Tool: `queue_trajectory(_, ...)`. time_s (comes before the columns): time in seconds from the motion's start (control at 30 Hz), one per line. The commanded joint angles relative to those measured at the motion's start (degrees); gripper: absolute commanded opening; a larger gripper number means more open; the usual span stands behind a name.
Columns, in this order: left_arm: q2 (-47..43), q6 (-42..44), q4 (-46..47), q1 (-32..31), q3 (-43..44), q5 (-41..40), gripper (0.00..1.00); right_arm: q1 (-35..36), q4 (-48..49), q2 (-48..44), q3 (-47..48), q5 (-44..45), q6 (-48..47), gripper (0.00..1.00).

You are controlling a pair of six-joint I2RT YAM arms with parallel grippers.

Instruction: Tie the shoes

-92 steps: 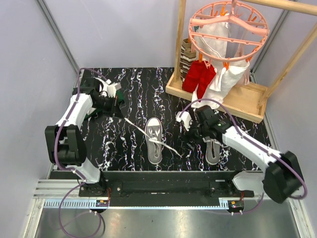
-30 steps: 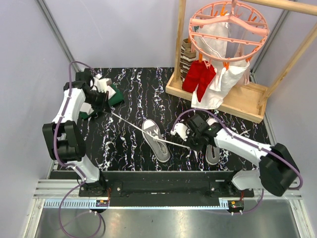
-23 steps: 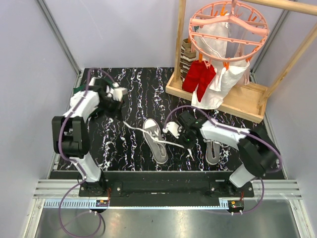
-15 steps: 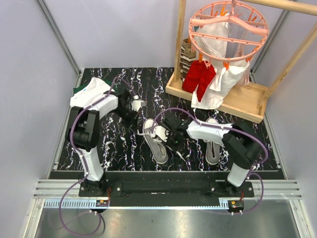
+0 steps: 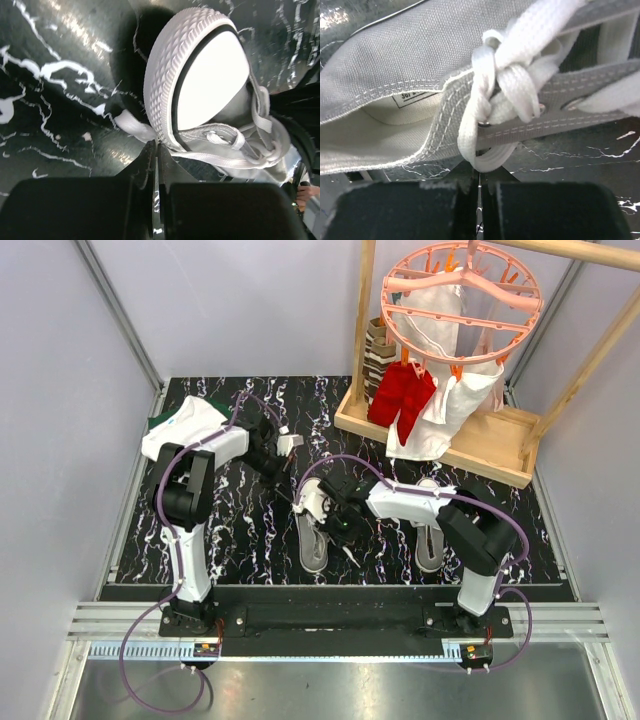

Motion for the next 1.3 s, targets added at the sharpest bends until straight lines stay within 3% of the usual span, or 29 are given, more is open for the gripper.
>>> queue_trajectory(0.0, 0.56, -1.22, 1.85, -0.14, 2.15, 5.79, 0.0, 1.07, 1.45, 0.71, 2.56, -1.6, 2.63, 0.0)
queue_trajectory(0.17, -5.75, -0.61, 1.93, 2.58, -1.7, 4.03, 0.0, 0.72, 1.01, -2.96, -0.49, 4.19, 1.4, 0.0)
queue_trajectory(0.43, -16.83, 7.47, -4.83, 17.87, -3.91, -2.38, 0.0, -5.26, -5.66, -19.4, -9.64, 7.98, -1.15, 0.0)
queue_trajectory(0.77, -17.89, 7.83, -5.72, 25.09, -0.05, -10.47, 0.0, -5.78, -11.55, -29.34, -15.52, 11.94, -1.32, 0.0)
queue_trajectory(1.0, -17.54, 7.83, -5.28, 25.7, -0.75, -12.41, 0.0, -5.87, -10.77, -27.94, -16.33, 8.87, -1.42, 0.0)
queue_trajectory(1.27, -15.61, 10.56, -5.54, 23.6, -7.69, -13.2, 0.0, -5.87, -5.84, -19.6, -13.09, 8.43, -1.68, 0.0)
